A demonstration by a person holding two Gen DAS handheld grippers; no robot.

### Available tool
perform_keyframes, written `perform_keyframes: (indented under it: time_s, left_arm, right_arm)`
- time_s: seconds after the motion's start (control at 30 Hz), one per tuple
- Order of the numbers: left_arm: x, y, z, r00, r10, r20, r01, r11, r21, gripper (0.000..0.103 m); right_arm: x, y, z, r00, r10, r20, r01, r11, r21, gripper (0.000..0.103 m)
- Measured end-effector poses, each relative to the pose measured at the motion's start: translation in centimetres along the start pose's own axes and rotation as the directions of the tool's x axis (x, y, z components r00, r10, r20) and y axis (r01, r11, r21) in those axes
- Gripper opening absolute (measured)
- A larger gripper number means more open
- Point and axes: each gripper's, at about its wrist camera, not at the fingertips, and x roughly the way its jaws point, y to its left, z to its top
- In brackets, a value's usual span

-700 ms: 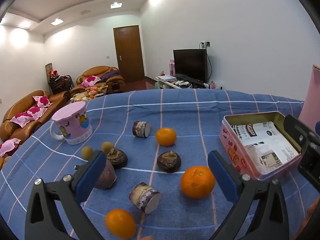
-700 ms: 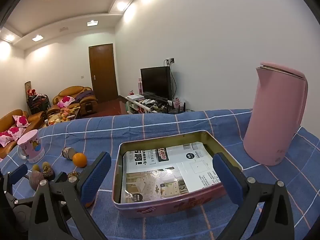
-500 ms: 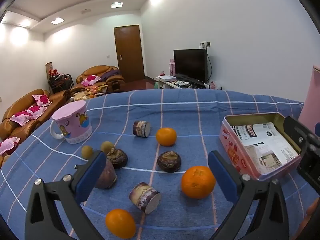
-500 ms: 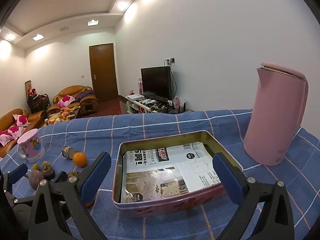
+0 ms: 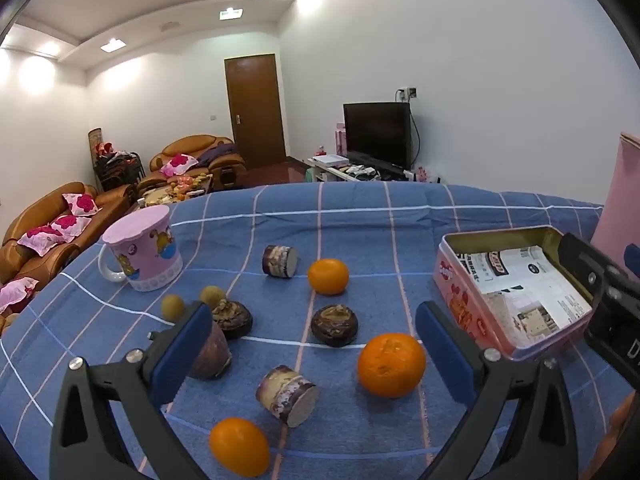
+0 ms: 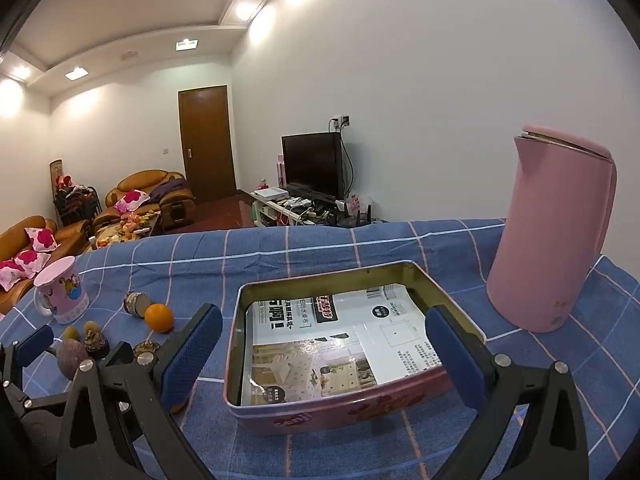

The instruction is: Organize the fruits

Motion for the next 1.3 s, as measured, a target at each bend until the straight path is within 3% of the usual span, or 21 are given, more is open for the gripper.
perform_keyframes:
  time_s: [1.3]
  left_arm:
    - [0.03,0.11,0.01,1.000,-0.002,-0.003,0.002,1.000,-0.004,0.103]
  right_arm:
    - [0.22,-0.07,-0.12,1.000,0.005,-0.002,-0.005,1.000,-0.001,0.102]
